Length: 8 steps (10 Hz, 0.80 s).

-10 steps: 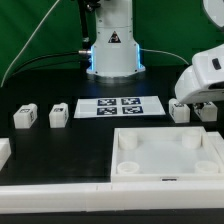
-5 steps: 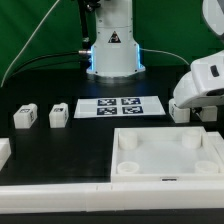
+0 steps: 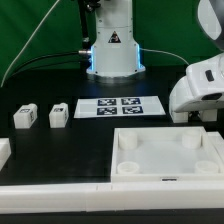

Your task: Assemble one leg

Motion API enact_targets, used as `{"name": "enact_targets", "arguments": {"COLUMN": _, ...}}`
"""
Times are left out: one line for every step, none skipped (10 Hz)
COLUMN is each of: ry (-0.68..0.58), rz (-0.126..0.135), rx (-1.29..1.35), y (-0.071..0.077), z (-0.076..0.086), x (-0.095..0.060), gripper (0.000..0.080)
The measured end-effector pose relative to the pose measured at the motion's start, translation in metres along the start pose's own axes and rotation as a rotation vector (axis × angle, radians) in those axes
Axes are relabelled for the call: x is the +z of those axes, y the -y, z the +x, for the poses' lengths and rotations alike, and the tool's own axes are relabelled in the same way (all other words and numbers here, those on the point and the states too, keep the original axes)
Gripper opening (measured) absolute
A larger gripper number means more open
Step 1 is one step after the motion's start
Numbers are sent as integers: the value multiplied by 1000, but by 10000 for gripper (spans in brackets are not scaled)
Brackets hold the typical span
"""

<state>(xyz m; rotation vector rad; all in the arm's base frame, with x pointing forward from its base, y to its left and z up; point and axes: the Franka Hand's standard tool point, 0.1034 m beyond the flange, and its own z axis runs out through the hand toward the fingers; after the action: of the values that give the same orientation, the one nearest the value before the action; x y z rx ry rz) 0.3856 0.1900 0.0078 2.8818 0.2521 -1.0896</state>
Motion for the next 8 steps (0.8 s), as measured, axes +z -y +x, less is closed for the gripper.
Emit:
{"name": "enact_targets", "arguments": {"ry": 1, "rz": 0, "rx": 0, "y": 0, "z": 0, "x": 1, "gripper": 649}}
{"name": "enact_targets", "arguments": {"ry": 2, "rz": 0, "rx": 1, "y": -1, "z": 0, "x": 1, "gripper": 649}}
{"name": "enact_targets", "arguments": {"ry": 3, "rz": 0, "rx": 2, "y": -1, "z": 0, "x": 2, "gripper": 524}}
{"name": "enact_targets", "arguments": {"ry": 4, "rz": 0, "rx": 2, "y": -1, "z": 0, "x": 2, "gripper": 388}}
{"name": "enact_targets", "arguments": {"ry": 4, "rz": 0, "rx": 2, "y": -1, "z": 0, "x": 2, "gripper": 388}}
{"name": "enact_targets", "arguments": {"ry": 4, "rz": 0, "rx": 2, "y": -1, "z": 0, "x": 2, "gripper": 291}}
{"name": "enact_targets", "arguments": {"ry": 4, "rz": 1, "rx": 3, "y": -2, "z": 0, "x": 2, "gripper": 291}}
{"name": "enact_targets", "arguments": {"ry": 4, "rz": 1, "rx": 5, "y": -2, "z": 0, "x": 2, "gripper": 291}}
